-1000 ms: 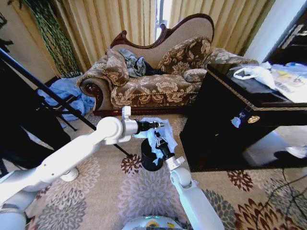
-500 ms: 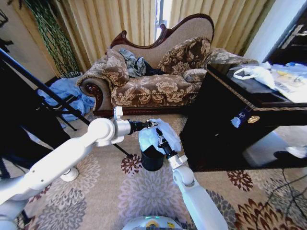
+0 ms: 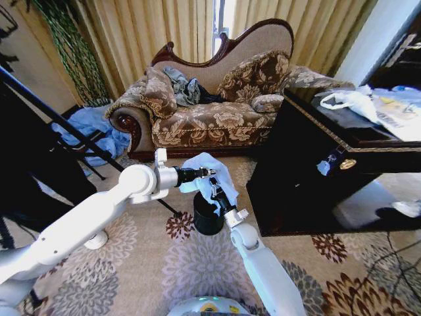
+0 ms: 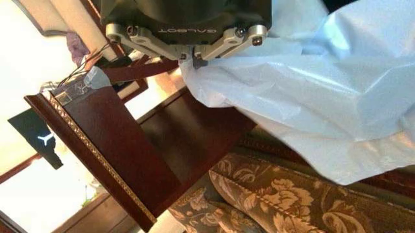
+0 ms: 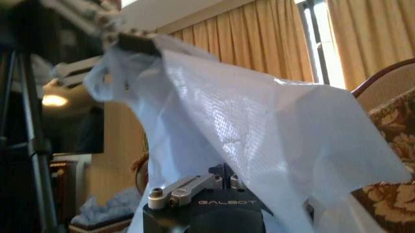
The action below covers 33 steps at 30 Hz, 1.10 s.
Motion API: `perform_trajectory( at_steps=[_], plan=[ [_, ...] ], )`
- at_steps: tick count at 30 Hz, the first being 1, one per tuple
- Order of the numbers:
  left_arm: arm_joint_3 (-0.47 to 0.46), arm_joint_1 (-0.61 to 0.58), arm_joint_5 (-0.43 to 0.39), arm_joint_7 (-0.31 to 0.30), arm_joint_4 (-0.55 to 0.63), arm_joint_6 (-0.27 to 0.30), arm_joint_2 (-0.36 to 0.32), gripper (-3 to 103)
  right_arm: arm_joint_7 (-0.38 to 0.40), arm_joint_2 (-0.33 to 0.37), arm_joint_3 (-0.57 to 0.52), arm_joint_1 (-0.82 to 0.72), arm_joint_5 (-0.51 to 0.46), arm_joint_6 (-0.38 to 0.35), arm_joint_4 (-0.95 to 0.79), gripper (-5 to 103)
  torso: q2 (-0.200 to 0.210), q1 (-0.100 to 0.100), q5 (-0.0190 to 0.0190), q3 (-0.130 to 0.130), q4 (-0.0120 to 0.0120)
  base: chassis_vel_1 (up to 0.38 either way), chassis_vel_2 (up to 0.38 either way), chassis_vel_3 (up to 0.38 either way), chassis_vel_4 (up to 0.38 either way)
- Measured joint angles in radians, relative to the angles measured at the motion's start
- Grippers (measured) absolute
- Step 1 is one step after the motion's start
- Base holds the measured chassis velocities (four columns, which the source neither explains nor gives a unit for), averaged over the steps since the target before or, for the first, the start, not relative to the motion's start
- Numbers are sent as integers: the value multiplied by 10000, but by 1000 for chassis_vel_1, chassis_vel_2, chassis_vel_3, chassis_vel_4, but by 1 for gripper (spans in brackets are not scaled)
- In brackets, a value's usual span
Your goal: Place a garbage bag over the trash bin.
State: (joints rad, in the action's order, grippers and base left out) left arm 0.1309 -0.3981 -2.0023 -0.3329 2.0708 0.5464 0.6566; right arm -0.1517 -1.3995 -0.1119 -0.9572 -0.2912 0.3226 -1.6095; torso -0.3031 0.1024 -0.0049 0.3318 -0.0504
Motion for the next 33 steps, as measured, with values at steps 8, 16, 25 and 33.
perform_trajectory(
  at_steps=[8, 16, 25, 33],
  plan=[
    [-41, -24, 9, 33, -10, -3, 12, 0, 4, -31, -24, 200, -87, -64, -69, 0, 0, 0, 1, 0, 0, 0, 0, 0, 0],
    [-14, -15, 43, 107, -98, 0, 24, 0, 50, 298, -109, 231, -245, -188, -505, 0, 0, 0, 1, 0, -1, 0, 0, 0, 0],
    [-15, 106, 40, 210, -103, 6, -36, 0, -24, 64, 182, 608, -86, -37, -67, 0, 0, 0, 0, 0, 0, 0, 0, 0, 0],
    [-278, 163, 39, 381, -178, -25, -138, 0, -219, -132, 591, 646, 203, 205, 567, 0, 0, 0, 0, 0, 1, 0, 0, 0, 0]
  ],
)
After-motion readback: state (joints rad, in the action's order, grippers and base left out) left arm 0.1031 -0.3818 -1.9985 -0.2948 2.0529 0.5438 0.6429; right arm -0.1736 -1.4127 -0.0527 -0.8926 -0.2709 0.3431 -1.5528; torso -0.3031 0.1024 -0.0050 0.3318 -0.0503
